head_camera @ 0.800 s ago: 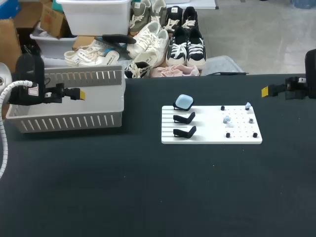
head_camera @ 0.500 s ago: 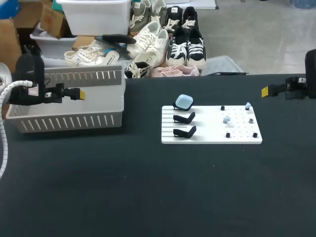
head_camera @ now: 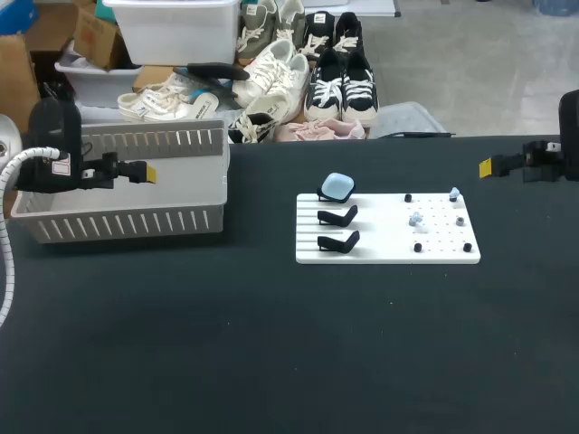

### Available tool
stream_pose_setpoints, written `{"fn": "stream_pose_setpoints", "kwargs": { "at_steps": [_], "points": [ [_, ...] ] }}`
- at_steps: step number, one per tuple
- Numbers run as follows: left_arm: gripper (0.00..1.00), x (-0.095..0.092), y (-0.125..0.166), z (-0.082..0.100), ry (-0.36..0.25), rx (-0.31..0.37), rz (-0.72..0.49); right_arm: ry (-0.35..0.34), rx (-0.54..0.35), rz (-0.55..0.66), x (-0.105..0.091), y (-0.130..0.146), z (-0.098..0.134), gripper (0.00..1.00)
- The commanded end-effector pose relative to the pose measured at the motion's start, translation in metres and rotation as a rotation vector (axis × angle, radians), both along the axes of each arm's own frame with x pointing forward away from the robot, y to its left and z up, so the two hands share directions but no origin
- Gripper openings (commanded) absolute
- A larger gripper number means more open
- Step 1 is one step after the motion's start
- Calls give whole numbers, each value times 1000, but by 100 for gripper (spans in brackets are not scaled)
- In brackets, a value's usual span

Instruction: Pick up each earbud case from the left stands, insert the matching earbuds, close the lid, and place the case in the box.

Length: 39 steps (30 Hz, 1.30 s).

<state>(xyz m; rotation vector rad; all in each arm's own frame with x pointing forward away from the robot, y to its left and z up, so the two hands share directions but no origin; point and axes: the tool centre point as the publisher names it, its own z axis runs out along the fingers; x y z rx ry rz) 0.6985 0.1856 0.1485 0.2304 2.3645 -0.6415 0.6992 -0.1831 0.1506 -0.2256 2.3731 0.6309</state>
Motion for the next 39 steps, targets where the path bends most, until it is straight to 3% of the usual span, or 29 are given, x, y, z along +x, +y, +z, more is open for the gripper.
{"fn": "stream_pose_setpoints", "kwargs": {
  "at_steps": [1,4,6,9,12,17,19,25,31,34,39],
  "points": [
    [100,1,-1,1,6,5,1,0,4,6,1,-2,-1,100],
    [100,3,-2,2,-9,27,-22,0,4,6,1,-2,-1,100],
    [100,5,-4,6,-80,27,-86,0,4,6,1,-2,-1,100],
    [100,11,-14,11,-159,131,-189,0,4,6,1,-2,-1,100],
    [100,19,-24,20,-235,174,-299,0,4,6,1,-2,-1,100],
    [100,34,-49,40,-441,228,-562,0,4,6,1,-2,-1,100],
    [100,42,-61,46,-458,289,-650,0,4,6,1,-2,-1,100],
    [100,58,-101,66,-589,262,-898,0,4,6,1,-2,-1,100],
    [100,74,-137,59,-608,279,-1013,0,4,6,1,-2,-1,100],
    [100,81,-150,51,-573,304,-984,0,4,6,1,-2,-1,100],
    [100,81,-150,51,-573,304,-984,0,4,6,1,-2,-1,100]
  ]
}}
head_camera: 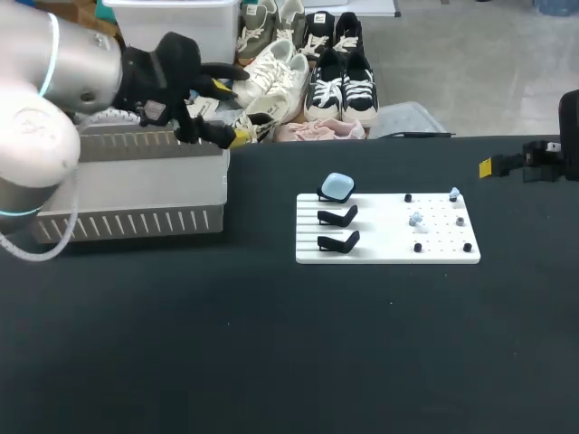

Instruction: Pick up each earbud case from the left stands, insert the matching earbuds, close the lid, and place the case in the box.

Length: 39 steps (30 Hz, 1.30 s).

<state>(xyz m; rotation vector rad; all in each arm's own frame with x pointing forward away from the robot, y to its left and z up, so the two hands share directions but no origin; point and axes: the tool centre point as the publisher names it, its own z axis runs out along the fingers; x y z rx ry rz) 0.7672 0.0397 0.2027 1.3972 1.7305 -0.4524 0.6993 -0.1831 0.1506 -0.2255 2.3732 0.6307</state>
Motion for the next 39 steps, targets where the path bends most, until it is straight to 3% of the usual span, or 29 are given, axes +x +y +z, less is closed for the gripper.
{"fn": "stream_pose_setpoints", "kwargs": {
  "at_steps": [1,17,19,21,23,25,31,39],
  "points": [
    [100,13,-4,-3,18,25,-137,0,4,6,1,-2,-1,100],
    [100,13,-4,-3,18,25,-137,0,4,6,1,-2,-1,100],
    [100,7,-5,-9,16,50,-110,0,4,6,1,-2,-1,100],
    [100,6,-8,-14,-36,31,-115,0,4,6,1,-2,-1,100],
    [100,9,-13,-23,-24,52,-111,0,4,6,1,-2,-1,100],
    [100,11,-18,-25,-48,28,-118,0,4,6,1,-2,-1,100],
    [100,23,-34,-45,-22,-33,-141,0,4,6,1,-2,-1,100],
    [100,40,-63,-71,41,-43,-211,0,4,6,1,-2,-1,100]
  ]
}}
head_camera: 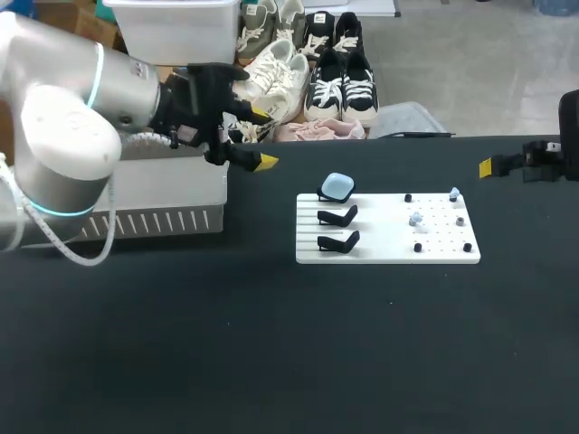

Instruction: Pick up each earbud case from the left stands, insert the matching earbuds, close the lid, and place the case in the box.

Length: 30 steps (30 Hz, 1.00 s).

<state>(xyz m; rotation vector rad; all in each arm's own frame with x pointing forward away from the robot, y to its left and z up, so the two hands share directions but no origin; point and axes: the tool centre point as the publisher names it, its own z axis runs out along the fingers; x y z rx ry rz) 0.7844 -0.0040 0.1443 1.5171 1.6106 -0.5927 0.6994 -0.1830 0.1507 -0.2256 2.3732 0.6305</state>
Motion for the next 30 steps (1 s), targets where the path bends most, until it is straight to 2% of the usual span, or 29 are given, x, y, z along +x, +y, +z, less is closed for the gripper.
{"fn": "stream_pose_setpoints", "kwargs": {
  "at_steps": [1,11,17,30],
  "points": [
    [100,25,-22,-15,26,3,-50,0,4,6,1,-2,-1,100],
    [100,31,-55,-48,71,42,-53,0,4,6,1,-2,-1,100],
    [100,27,-66,-57,71,71,-32,0,4,6,1,-2,-1,100],
    [100,25,-78,-82,93,78,-32,0,4,6,1,-2,-1,100]
  ]
}}
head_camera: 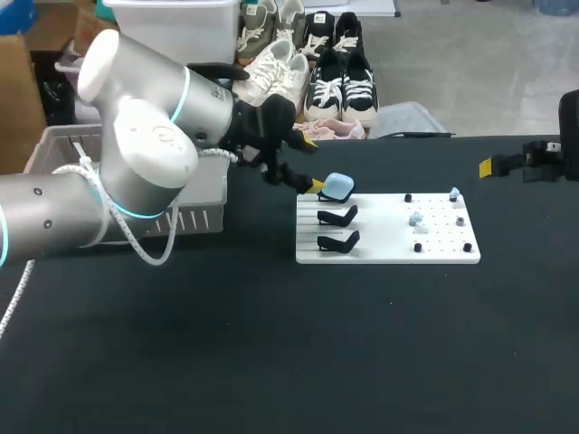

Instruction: Pick up each earbud case from the left stands, insert the matching earbuds, close the lid, and place the case in the box.

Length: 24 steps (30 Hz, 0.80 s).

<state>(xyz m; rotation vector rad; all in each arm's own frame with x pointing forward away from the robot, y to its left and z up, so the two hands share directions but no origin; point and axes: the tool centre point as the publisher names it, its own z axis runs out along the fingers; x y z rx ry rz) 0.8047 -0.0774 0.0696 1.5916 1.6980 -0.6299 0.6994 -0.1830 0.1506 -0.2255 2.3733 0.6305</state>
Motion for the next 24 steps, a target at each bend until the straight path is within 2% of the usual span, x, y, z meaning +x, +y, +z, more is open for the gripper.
{"fn": "stream_pose_setpoints", "kwargs": {
  "at_steps": [1,11,15,24],
  "points": [
    [100,5,-6,-10,5,3,-4,0,4,6,1,-2,-1,100],
    [100,8,-15,-24,23,-4,-11,0,4,6,1,-2,-1,100],
    [100,10,-17,-28,46,-50,-11,0,4,6,1,-2,-1,100],
    [100,9,-21,-35,61,-51,-19,0,4,6,1,-2,-1,100]
  ]
}}
